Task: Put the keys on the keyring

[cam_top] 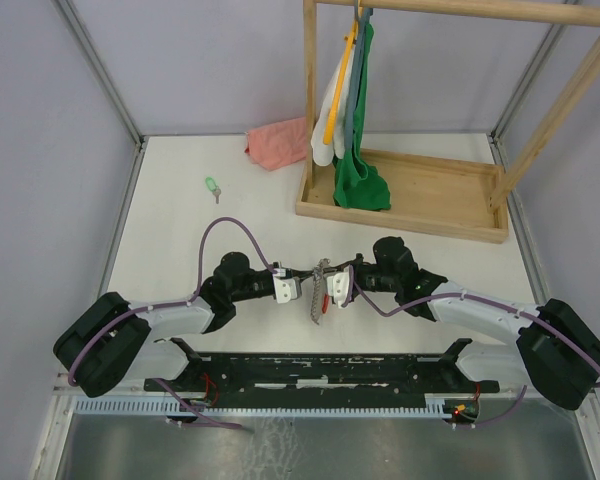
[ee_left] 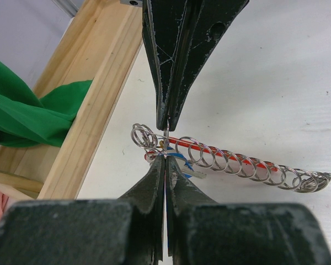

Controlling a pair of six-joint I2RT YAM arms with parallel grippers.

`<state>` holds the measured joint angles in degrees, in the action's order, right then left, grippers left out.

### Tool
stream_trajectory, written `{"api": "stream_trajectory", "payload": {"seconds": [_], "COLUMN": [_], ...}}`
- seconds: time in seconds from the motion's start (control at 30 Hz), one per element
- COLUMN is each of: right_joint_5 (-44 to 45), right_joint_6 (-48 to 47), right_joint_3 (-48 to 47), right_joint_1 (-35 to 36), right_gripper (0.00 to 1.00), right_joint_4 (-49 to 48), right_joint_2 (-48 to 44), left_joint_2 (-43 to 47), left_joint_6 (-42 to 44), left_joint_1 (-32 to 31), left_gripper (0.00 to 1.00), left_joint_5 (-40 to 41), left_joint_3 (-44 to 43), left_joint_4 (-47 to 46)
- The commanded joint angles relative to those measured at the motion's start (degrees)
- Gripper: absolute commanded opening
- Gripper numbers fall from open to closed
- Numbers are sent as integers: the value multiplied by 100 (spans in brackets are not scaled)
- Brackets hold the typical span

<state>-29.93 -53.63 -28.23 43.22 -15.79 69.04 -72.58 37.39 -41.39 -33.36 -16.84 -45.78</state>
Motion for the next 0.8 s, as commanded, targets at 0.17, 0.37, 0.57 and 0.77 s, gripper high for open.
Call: {"api": "stream_trajectory", "payload": {"seconds": [0.17,0.37,0.57,0.77], "right_joint_5": [-101,-125,-143,-142], "right_joint_6": [70,58,64,72], "right_joint_3": [-15,-19,-13,-13], "right_joint_1": [-15,-14,-15,-13], "right_gripper": [1,1,1,1], "right_joint_4": [-319,-319,-319,-345], "right_joint_2": [-178,-179,-177,-161], "left_joint_2": [27,3,24,6], "left_joint_6": [-232,-244,-249,-249], "left_joint_1": [-7,-10,-10,-10], "left_gripper": [3,3,3,3], "left_joint_5": [-119,-118,-126,-144], "left_joint_3": [-113,-118,-118,-126], "left_joint_4": [-150,-160,-151,-155]}}
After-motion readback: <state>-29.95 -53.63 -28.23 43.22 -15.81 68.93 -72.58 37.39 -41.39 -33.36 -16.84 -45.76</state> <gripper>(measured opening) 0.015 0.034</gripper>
